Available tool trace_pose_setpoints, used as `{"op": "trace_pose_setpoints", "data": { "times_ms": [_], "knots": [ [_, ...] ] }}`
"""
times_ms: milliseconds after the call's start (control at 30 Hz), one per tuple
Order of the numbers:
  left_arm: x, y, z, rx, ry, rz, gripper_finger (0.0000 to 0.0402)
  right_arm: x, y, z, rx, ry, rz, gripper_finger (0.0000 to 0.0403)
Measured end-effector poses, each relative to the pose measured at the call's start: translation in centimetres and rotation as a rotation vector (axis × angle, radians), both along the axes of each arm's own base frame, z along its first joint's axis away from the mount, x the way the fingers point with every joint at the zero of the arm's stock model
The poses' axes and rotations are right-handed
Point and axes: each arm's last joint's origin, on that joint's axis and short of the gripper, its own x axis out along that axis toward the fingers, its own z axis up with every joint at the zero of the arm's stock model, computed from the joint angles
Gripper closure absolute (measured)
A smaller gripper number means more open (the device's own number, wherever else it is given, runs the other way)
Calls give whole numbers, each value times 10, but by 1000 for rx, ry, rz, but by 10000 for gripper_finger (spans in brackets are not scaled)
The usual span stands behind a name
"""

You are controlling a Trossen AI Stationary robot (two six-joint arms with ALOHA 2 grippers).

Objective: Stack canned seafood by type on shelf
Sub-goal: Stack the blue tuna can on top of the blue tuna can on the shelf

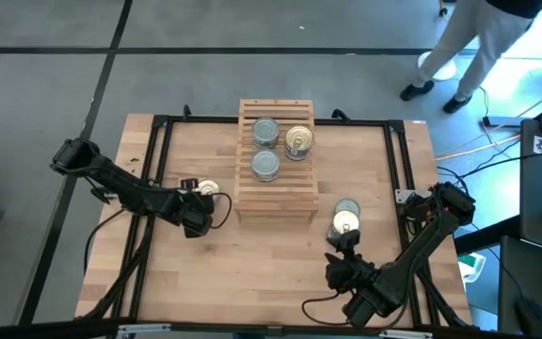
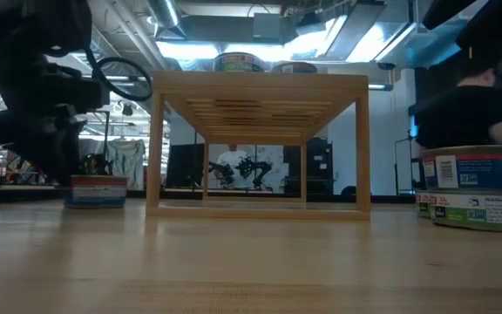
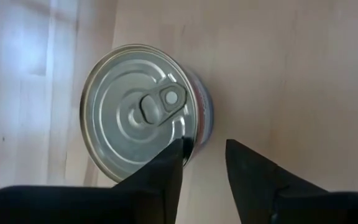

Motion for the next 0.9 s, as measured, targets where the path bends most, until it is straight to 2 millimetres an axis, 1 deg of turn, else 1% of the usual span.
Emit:
{"op": "trace_pose_setpoints", "data": {
  "times_ms": [167,467,667,900],
  "knots": [
    [1,2,-2,12,-22,12,291,1,1,0,2,0,16,162],
    [1,2,-2,21,-6,-23,294,4,4,0,17,-13,34,162],
    [1,3,-2,25,-7,-25,333,6,7,0,27,-21,56,162],
    [1,2,-2,28,-10,-24,383,10,11,0,14,-10,126,162]
  ]
}}
